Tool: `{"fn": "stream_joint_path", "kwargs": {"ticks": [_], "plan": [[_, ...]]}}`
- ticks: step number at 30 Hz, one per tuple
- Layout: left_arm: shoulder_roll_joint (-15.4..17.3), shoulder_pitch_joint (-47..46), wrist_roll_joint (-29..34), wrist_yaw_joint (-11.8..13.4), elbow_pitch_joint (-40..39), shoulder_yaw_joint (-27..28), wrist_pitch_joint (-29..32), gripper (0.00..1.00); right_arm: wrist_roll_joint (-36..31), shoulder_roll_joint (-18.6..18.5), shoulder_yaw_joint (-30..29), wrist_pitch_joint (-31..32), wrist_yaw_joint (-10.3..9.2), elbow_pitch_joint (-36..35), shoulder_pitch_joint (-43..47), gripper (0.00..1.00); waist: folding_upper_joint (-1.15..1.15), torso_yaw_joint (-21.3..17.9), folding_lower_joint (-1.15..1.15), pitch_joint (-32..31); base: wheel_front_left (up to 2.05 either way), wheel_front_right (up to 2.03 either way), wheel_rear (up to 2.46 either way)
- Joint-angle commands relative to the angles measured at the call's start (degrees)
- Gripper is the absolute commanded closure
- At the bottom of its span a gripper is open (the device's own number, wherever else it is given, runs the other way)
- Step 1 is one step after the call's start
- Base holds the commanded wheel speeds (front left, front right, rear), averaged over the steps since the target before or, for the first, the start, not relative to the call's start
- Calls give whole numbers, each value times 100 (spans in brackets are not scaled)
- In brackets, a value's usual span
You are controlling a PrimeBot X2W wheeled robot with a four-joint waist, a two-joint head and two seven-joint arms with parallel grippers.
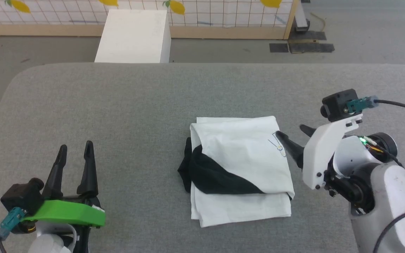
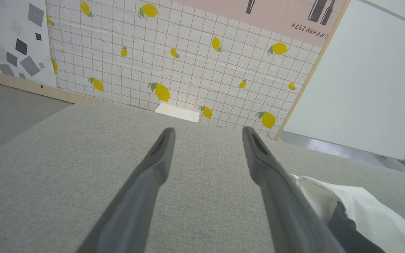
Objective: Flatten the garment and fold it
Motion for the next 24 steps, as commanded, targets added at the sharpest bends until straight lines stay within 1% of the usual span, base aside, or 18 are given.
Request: {"fn": "stream_joint_path", "kwargs": {"ticks": [1,2,7,8,14,20,24], "plan": [[0,-42,4,-36,-24,-24,-22,0,-310,55,-21,17,-6,121,13,0,0,66,0,115,0,0,0],[-1,-66,-4,-36,-24,-35,-22,0,-508,80,-12,33,-6,245,-15,0,0,84,0,158,0,0,0],[8,-179,-47,-37,-22,-75,-22,0,-1016,204,72,8,-6,860,-162,0,0,203,0,383,0,0,0],[7,-203,-58,-37,-17,-85,-22,0,-1213,213,103,-2,-6,1001,-199,0,0,234,0,429,0,0,0],[-3,-338,-124,-38,2,-144,-22,0,-1680,252,-176,-121,-6,1669,-339,0,0,396,0,655,0,0,0],[-3,-447,-171,-38,38,-199,-22,0,-1469,256,-199,-116,-6,2178,-345,0,0,517,0,778,0,0,0],[-4,-488,-188,-38,72,-239,-22,0,-1108,256,-63,-52,-6,2407,-336,0,0,561,0,782,0,0,0]]}}
